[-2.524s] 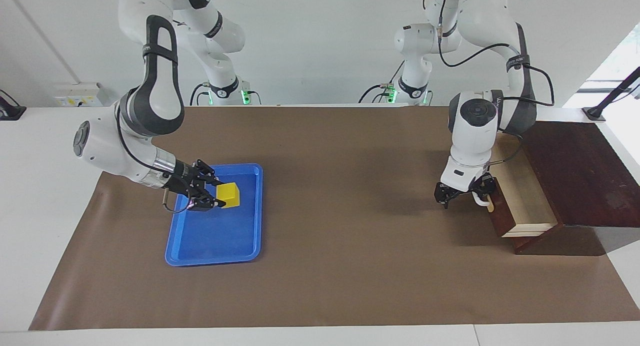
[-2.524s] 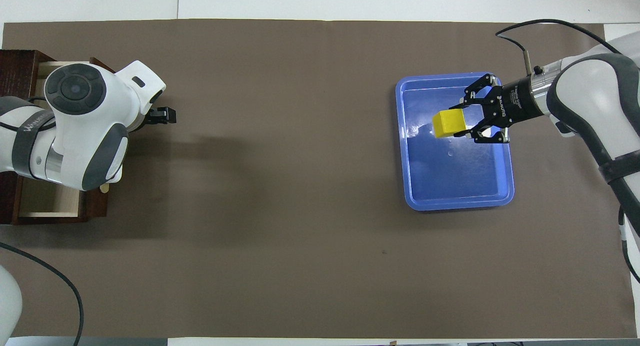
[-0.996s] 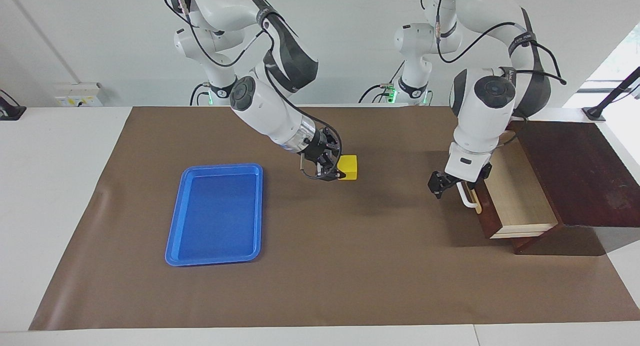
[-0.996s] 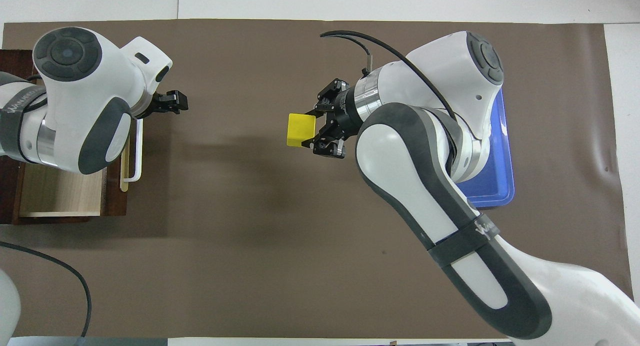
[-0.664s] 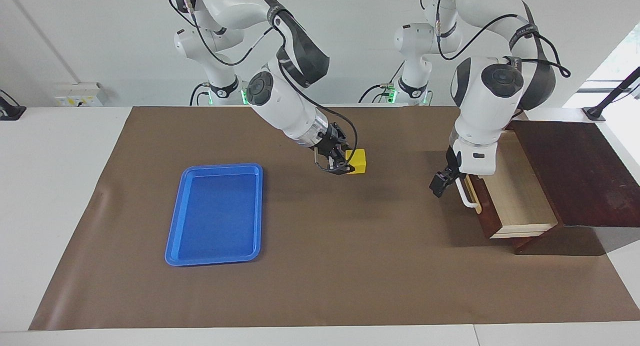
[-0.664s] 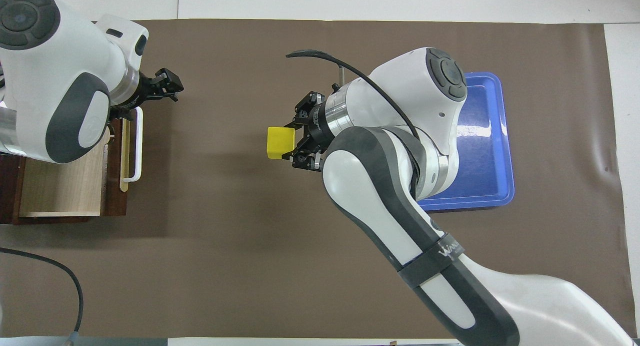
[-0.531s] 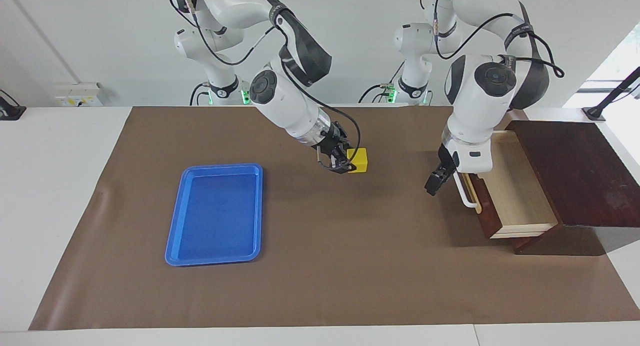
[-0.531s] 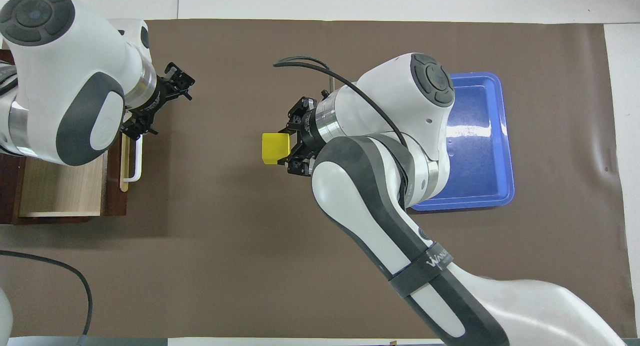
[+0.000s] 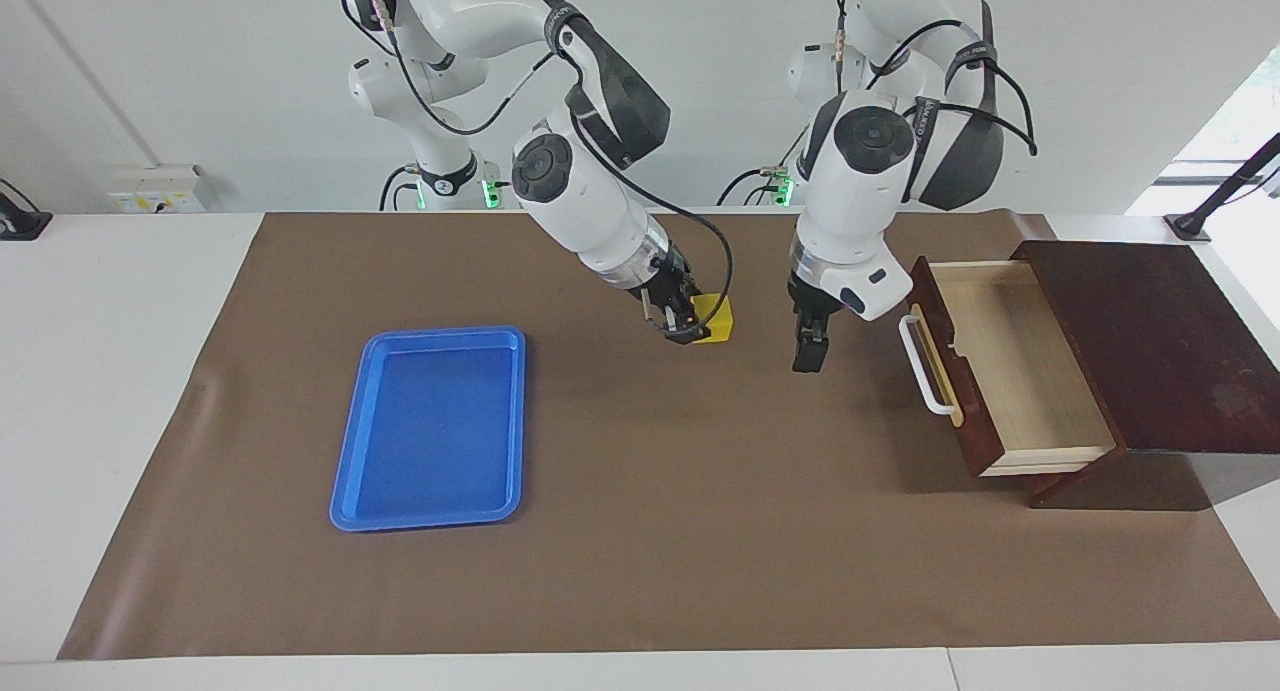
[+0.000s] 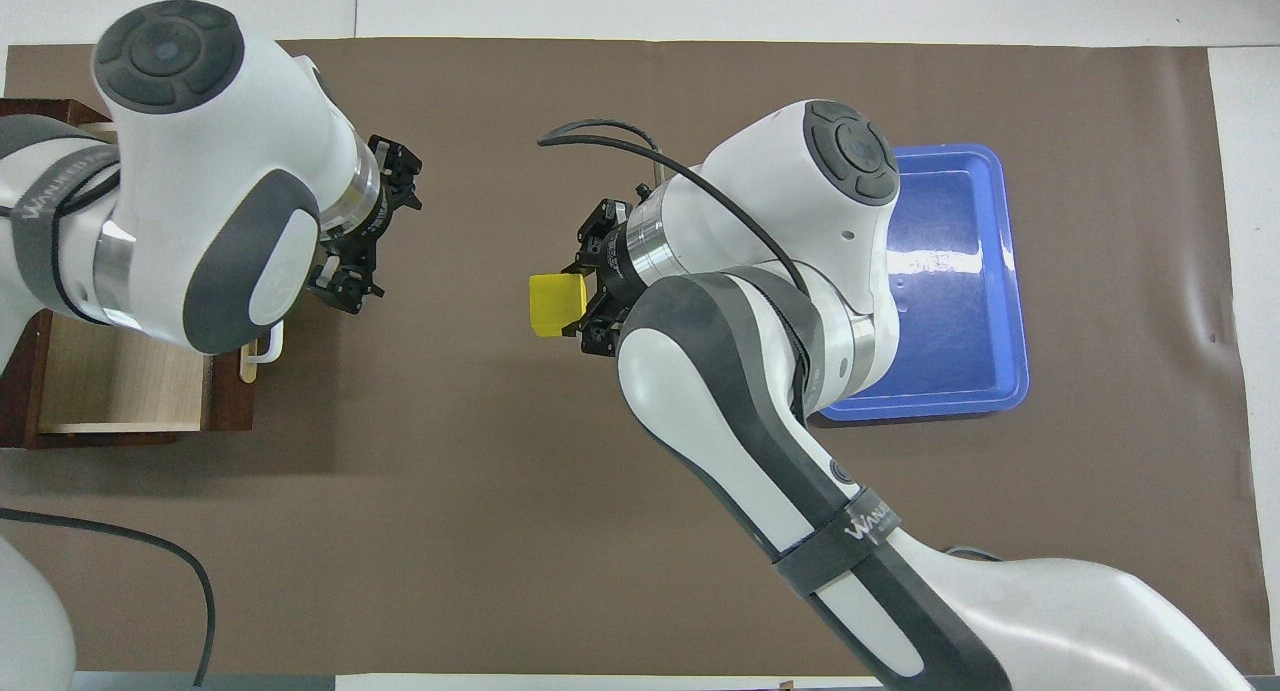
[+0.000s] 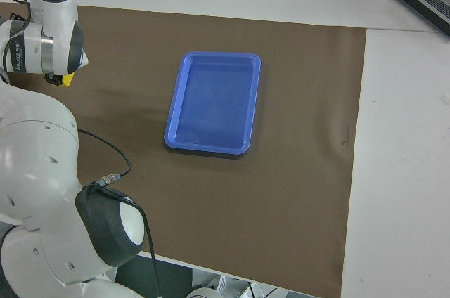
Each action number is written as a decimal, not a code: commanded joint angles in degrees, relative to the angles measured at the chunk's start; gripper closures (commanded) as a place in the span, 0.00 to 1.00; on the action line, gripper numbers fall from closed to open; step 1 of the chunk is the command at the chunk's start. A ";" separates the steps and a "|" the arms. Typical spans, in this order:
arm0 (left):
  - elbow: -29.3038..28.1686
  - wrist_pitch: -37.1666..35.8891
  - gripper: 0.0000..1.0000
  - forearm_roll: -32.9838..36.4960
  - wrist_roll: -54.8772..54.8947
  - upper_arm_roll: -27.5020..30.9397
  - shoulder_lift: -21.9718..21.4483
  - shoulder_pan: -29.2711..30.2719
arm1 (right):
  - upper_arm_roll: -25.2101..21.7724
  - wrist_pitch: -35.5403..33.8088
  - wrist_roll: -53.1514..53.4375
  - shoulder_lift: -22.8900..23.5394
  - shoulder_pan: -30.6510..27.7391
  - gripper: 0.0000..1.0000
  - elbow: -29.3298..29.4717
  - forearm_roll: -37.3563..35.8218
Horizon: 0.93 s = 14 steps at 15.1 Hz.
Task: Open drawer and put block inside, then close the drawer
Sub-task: 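Grasp the block with the left gripper while the right gripper holds it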
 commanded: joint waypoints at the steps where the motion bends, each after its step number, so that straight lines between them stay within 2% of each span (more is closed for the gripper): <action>1: -4.27 1.32 0.00 -1.79 -6.86 0.39 -2.81 -1.20 | -0.06 -0.71 0.90 1.23 0.20 1.00 2.14 -0.88; 3: -6.39 2.02 0.00 -2.94 -7.13 0.39 -4.05 -3.39 | -0.06 -0.71 0.90 1.23 0.20 1.00 2.14 -0.88; 14: -8.50 10.11 0.00 -4.62 -11.60 0.48 -4.31 -6.48 | -0.15 -0.53 0.99 1.23 0.29 1.00 1.62 -0.97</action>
